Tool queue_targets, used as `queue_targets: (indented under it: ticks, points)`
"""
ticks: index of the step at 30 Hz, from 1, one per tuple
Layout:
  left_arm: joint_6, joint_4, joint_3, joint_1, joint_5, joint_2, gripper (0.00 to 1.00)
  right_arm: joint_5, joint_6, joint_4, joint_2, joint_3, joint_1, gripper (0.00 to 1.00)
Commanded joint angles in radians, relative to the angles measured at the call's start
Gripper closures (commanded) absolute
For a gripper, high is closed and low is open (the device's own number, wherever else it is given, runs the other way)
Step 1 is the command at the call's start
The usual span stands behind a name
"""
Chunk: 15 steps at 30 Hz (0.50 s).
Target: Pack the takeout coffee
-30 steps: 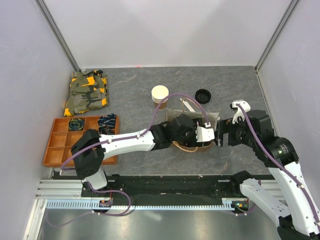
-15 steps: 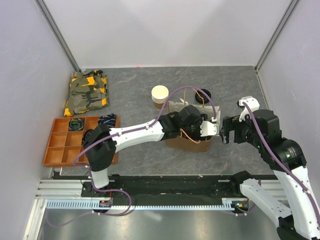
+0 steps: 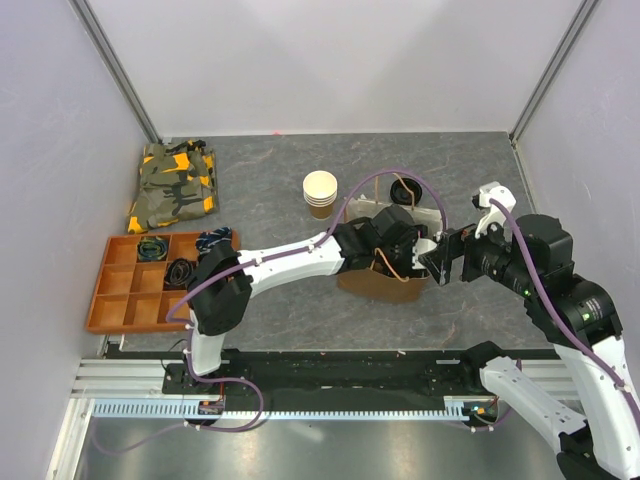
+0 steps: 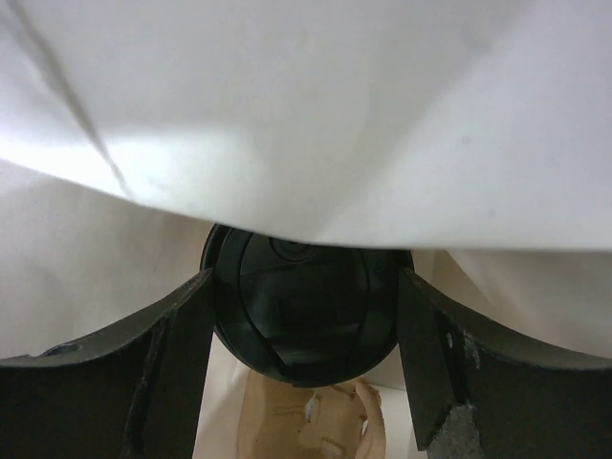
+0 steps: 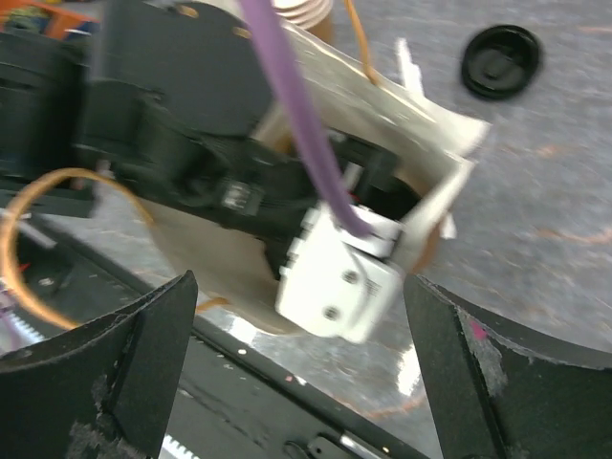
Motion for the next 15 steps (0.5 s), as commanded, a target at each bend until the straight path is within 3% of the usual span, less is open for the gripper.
queue_targets:
  ticks: [1, 7, 10, 15]
  points:
    - [0.024, -0.196, -0.061, -0.002, -0.011, 0.137, 0.98, -0.119, 0.026, 0.072, 0.002, 0.028, -0.001, 0.02]
    - [0.027, -0.221, -0.047, -0.001, -0.006, 0.146, 0.96, -0.123, 0.023, 0.072, -0.003, 0.026, 0.0, 0.02]
    - [0.023, -0.232, -0.036, 0.003, -0.008, 0.128, 0.83, -0.123, 0.02, 0.073, -0.006, 0.025, -0.001, 0.02]
    - [0.024, -0.25, -0.019, 0.004, -0.02, 0.106, 0.73, -0.1, 0.02, 0.079, -0.004, 0.035, 0.0, 0.02]
